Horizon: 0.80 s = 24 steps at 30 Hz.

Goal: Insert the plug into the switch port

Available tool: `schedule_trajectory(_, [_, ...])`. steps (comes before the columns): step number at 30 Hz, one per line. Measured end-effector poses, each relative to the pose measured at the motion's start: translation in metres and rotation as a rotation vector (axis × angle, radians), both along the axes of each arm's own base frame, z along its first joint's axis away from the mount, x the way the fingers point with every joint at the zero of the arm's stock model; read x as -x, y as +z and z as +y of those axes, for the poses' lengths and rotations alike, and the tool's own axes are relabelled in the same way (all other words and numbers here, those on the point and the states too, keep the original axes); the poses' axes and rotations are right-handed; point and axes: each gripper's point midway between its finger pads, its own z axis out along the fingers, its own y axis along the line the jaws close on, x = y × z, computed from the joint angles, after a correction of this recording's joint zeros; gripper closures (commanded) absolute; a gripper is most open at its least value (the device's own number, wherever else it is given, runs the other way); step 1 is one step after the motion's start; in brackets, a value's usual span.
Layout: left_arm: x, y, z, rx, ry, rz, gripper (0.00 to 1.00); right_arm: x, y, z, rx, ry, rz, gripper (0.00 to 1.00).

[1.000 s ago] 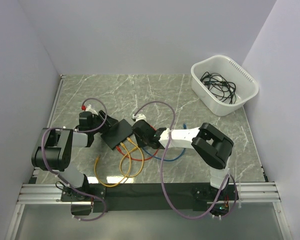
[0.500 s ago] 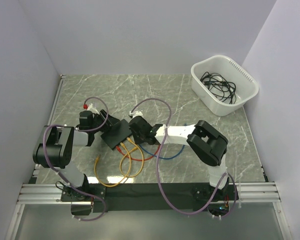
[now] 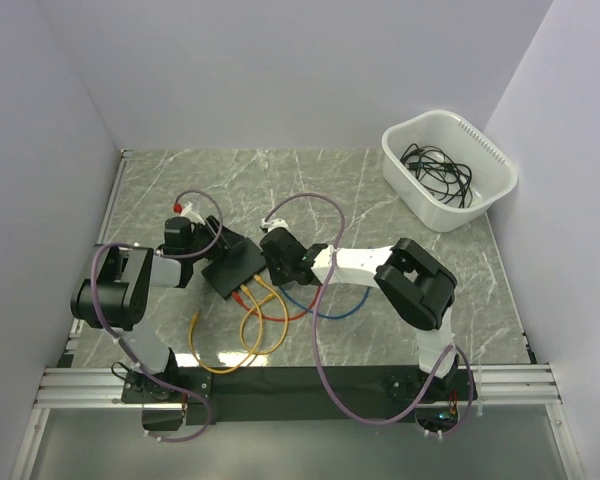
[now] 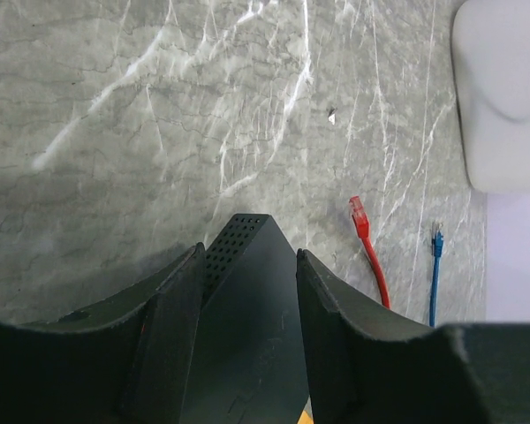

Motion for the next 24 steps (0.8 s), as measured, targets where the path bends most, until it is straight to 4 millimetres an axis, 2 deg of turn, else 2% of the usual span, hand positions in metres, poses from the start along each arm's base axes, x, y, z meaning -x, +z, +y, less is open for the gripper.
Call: schedule_trajectory(24, [-0.006,-0.002,-0.011,-0.038,-0.049,-0.034,0.54,-0.003,0.000,0.001,0.041,0.027,0.036,1.00])
